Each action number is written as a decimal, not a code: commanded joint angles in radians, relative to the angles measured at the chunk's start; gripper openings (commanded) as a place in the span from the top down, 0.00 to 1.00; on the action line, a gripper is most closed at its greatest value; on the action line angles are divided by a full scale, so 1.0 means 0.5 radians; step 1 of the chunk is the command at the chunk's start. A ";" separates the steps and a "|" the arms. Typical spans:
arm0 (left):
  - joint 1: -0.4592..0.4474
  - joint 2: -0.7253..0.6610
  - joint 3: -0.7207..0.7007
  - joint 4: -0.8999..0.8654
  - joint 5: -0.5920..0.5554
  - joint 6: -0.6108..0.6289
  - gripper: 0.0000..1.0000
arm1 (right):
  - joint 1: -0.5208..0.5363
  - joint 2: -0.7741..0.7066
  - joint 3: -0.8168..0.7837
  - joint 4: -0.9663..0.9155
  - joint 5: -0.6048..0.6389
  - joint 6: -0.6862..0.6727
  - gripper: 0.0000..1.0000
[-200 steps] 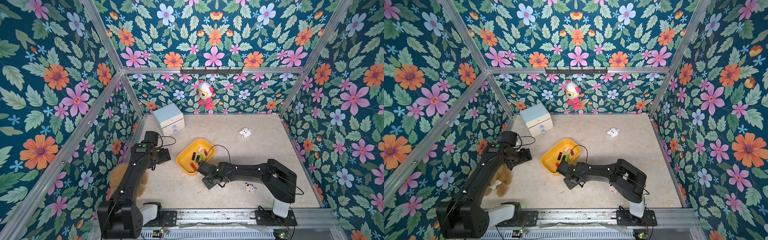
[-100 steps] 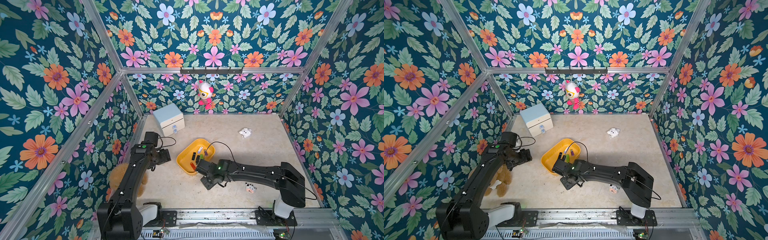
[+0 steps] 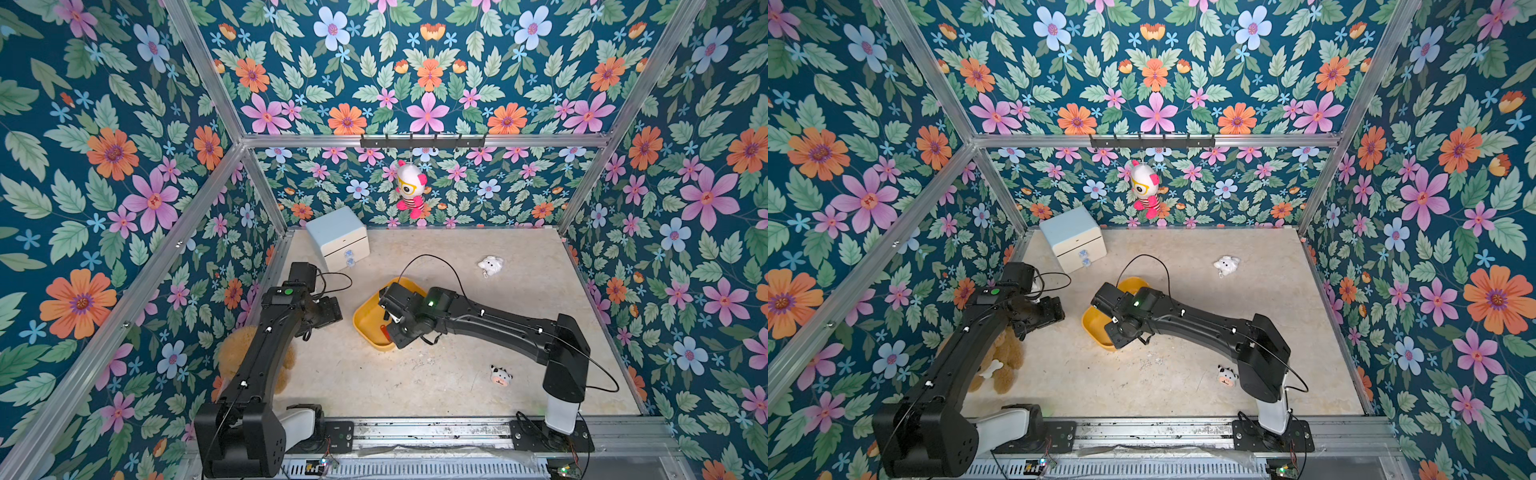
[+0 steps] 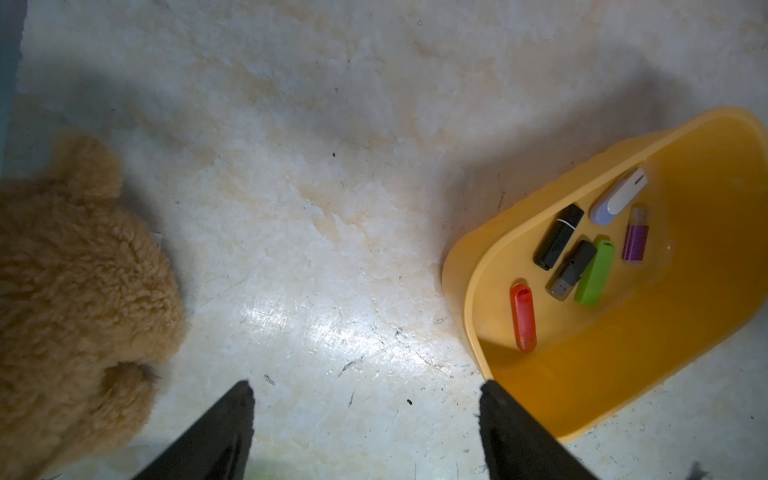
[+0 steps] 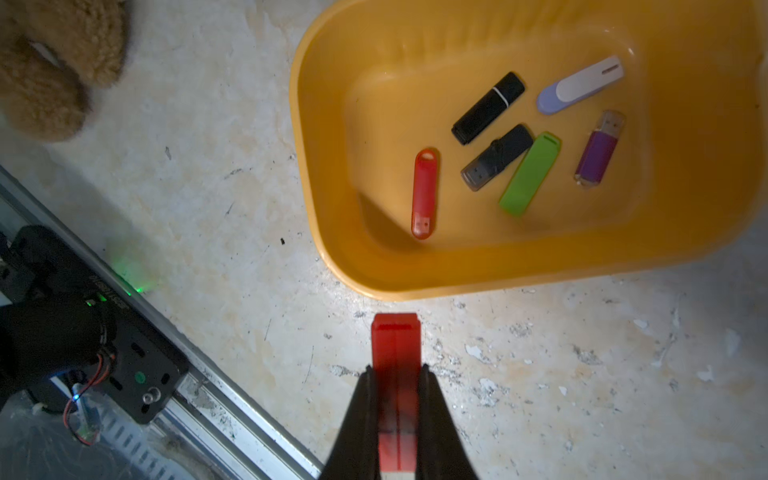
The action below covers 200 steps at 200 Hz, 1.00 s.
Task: Put the usb flash drive into the storage box
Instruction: Place the USB flash in the storage box.
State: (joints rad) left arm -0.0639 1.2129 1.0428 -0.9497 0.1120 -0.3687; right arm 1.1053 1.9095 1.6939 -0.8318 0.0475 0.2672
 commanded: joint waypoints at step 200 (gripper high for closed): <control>0.001 0.044 0.037 0.000 -0.010 -0.004 0.12 | -0.200 1.128 1.048 0.032 -0.287 -0.162 1.00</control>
State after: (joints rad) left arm -0.0635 1.2327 1.0607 -0.9497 0.1055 -0.3687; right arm 1.0058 2.4519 2.2017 -0.8326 -0.0700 0.1974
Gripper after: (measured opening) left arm 0.882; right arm 0.139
